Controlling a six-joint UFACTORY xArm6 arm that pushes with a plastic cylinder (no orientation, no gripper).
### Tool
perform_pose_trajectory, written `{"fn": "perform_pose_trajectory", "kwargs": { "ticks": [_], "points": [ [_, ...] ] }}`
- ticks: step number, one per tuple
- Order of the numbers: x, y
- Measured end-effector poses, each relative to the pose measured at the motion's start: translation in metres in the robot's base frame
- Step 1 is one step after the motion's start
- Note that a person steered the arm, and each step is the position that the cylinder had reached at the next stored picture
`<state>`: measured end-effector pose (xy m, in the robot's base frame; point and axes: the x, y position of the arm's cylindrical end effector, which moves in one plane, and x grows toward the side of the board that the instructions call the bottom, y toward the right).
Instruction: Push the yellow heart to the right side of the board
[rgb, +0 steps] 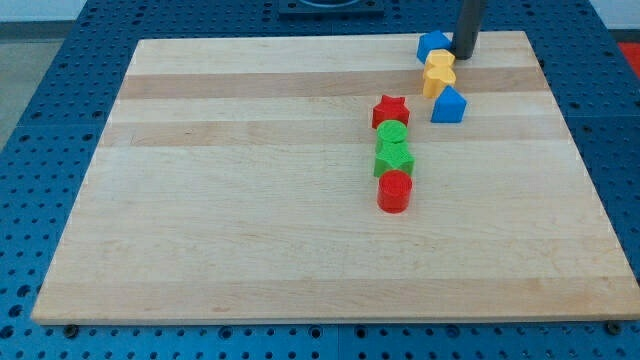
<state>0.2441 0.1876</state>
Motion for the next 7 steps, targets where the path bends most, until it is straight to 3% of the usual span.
{"fn": "perform_pose_trajectory", "kwargs": {
  "ticks": [4, 7],
  "points": [
    [0.096, 0.011],
    [0.236, 0.001]
  ]
}}
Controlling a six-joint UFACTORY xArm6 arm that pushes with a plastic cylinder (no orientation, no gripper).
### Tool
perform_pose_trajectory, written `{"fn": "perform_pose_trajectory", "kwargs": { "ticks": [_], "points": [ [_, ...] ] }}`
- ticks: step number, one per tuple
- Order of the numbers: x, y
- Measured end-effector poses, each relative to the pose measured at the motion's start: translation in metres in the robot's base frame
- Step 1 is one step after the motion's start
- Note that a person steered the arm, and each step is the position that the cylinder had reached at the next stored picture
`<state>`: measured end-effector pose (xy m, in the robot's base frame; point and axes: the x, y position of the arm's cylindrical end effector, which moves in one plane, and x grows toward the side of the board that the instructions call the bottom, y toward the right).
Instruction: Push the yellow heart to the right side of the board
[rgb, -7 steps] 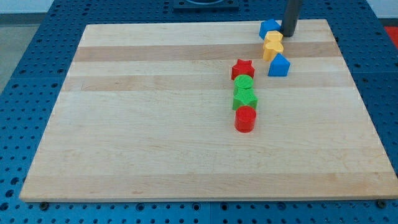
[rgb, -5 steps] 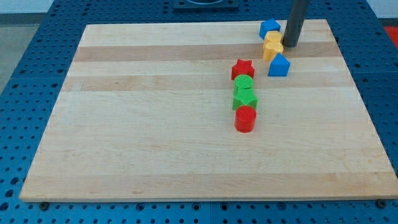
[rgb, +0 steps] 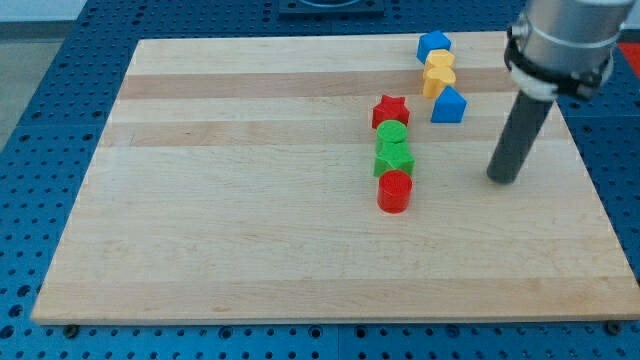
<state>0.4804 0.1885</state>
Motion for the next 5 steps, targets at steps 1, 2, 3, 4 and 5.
{"fn": "perform_pose_trajectory", "kwargs": {
  "ticks": [1, 2, 3, 4, 5],
  "points": [
    [0.042, -0.030],
    [0.057, -0.090],
    [0.069, -0.150],
    [0.060, -0.205],
    [0.019, -0.227]
  ]
}}
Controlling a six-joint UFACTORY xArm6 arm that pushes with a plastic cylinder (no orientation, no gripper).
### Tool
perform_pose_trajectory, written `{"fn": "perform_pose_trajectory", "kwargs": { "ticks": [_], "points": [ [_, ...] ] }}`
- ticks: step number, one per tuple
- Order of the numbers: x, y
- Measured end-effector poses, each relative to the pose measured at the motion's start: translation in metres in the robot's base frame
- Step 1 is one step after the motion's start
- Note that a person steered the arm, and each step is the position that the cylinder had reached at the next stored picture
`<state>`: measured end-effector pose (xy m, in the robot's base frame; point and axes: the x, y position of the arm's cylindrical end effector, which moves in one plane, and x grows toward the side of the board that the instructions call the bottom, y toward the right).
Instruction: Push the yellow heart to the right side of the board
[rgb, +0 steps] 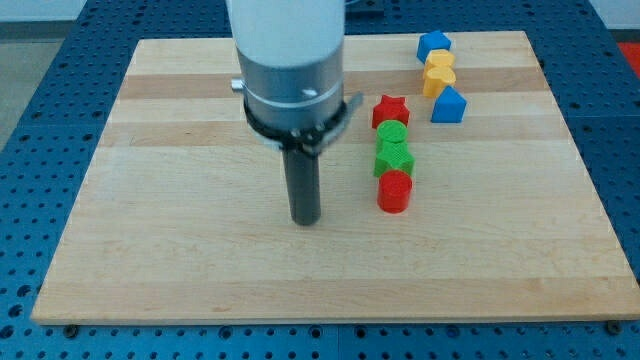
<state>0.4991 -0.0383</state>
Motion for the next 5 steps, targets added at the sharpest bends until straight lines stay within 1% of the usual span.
{"fn": "perform_pose_trajectory", "kwargs": {
  "ticks": [1, 3, 4, 5],
  "points": [
    [-0.053, -0.010],
    [-0.153, -0.010],
    [-0.188, -0.002],
    [-0.203, 0.035]
  ]
}}
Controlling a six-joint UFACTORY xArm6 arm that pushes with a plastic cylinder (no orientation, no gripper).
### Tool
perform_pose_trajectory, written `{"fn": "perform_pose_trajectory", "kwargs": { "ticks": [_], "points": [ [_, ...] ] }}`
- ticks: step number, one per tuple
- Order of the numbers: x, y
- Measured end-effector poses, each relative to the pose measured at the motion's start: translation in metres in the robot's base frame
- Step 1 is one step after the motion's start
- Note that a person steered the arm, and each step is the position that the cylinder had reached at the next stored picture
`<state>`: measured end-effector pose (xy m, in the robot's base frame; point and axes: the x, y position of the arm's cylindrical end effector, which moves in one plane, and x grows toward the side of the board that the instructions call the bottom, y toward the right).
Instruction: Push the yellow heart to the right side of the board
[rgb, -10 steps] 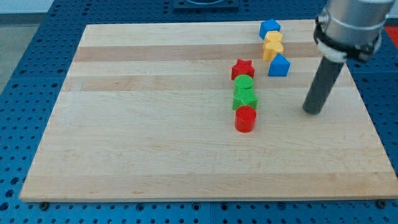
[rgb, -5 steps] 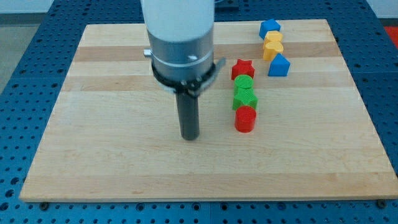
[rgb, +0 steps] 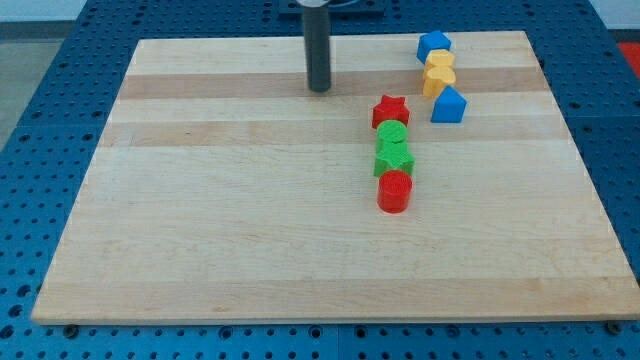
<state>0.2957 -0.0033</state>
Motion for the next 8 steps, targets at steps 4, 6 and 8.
{"fn": "perform_pose_trajectory", "kwargs": {
  "ticks": [4, 6, 8],
  "points": [
    [-0.001, 0.066],
    [-0.001, 0.093],
    [-0.001, 0.104]
  ]
}}
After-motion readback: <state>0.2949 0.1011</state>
